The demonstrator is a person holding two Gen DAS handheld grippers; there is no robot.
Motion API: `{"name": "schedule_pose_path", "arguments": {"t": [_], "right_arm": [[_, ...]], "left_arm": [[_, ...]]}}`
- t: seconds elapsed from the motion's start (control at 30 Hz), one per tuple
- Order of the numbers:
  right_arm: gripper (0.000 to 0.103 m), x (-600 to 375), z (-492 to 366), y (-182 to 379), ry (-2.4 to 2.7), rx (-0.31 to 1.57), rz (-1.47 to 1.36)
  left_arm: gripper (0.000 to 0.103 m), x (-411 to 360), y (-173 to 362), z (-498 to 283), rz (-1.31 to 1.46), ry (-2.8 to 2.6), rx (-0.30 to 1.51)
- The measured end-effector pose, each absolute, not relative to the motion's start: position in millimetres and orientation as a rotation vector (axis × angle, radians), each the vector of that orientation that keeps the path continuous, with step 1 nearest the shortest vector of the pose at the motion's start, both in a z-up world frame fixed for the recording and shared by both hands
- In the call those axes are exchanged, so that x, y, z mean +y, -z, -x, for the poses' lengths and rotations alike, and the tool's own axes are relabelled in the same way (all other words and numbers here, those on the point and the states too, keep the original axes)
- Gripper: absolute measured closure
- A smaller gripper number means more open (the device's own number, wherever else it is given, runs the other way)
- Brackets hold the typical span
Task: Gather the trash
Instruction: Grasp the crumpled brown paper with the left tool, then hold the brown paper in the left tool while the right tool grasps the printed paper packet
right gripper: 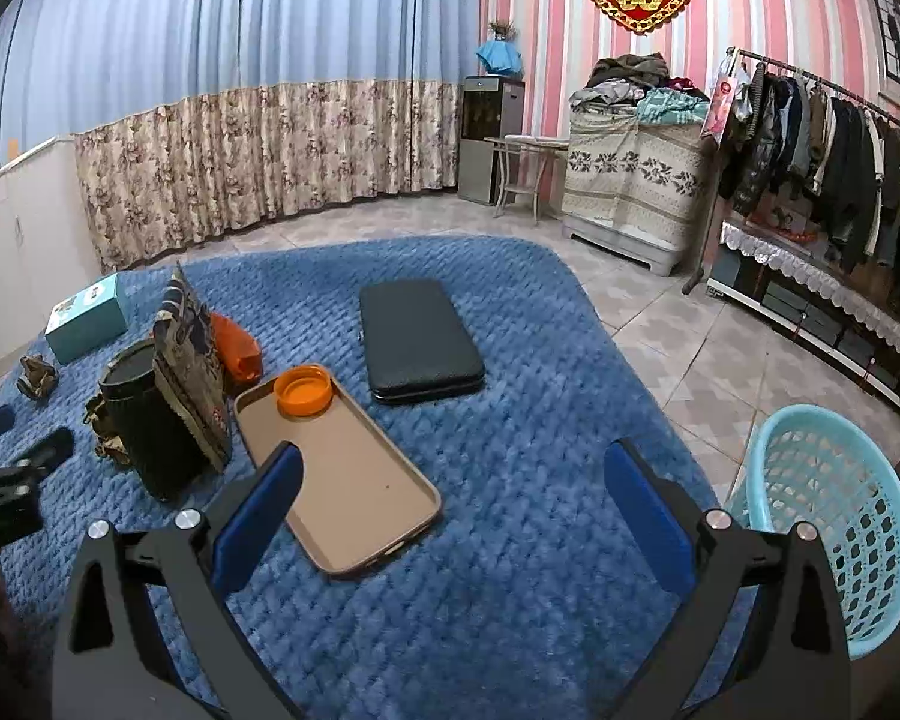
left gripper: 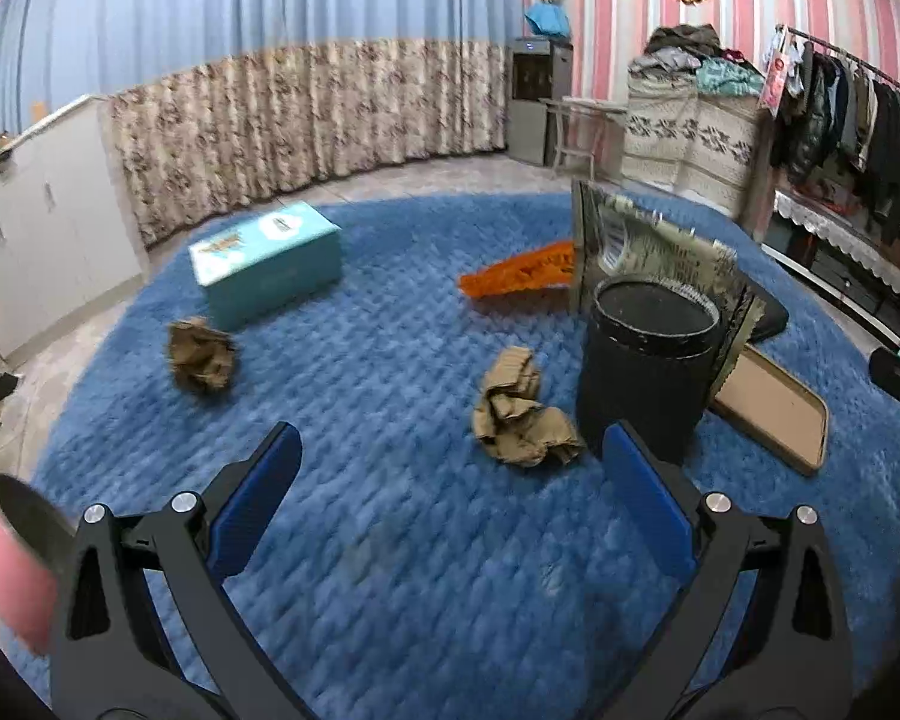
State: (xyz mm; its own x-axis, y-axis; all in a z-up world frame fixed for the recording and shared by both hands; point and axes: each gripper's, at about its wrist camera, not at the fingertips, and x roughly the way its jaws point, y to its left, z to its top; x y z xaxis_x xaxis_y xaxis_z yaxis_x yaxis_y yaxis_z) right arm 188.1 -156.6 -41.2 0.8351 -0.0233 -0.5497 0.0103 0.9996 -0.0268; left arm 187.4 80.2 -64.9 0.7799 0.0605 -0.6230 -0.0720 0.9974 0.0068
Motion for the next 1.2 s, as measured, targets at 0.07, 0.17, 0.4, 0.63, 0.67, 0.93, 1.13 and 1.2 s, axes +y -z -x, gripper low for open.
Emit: {"name": "schedule_pose_path", "arguments": {"t": [0.07, 0.17, 0.4, 0.63, 0.67, 0.93, 1.13, 1.2], "right_arm": [[0.005, -158.4, -187.9, 41.1, 0.011, 0.581, 0.004], [0.005, -162.1, -190.0, 42.4, -0.019, 0.595, -0.042], [0.005, -145.7, -191.4, 43.3, -0.067, 0.612, -0.048], [0.005, -113.0, -189.2, 39.5, -0.137, 0.623, -0.002], [0.005, -107.7, -188.1, 39.3, -0.150, 0.626, 0.006], [0.005, -63.4, -187.4, 49.6, -0.257, 0.656, 0.052], [0.006, -38.6, -191.1, 52.3, -0.341, 0.656, 0.047], [0.006, -30.4, -196.0, 54.1, -0.362, 0.663, 0.046]], "left_arm": [[0.013, 81.0, 69.4, -197.4, 0.028, -0.054, 0.698], [0.022, 85.7, 74.7, -211.6, 0.073, -0.012, 0.743], [0.053, 82.1, 84.7, -228.4, 0.088, 0.049, 0.774], [0.072, 78.2, 81.4, -219.3, 0.055, 0.080, 0.748], [0.072, 78.9, 79.0, -215.8, 0.047, 0.072, 0.738], [0.072, 117.6, 59.5, -170.1, 0.062, -0.020, 0.690], [0.072, 155.7, 56.4, -147.7, 0.115, -0.077, 0.681], [0.072, 163.7, 58.4, -144.8, 0.126, -0.087, 0.687]]}}
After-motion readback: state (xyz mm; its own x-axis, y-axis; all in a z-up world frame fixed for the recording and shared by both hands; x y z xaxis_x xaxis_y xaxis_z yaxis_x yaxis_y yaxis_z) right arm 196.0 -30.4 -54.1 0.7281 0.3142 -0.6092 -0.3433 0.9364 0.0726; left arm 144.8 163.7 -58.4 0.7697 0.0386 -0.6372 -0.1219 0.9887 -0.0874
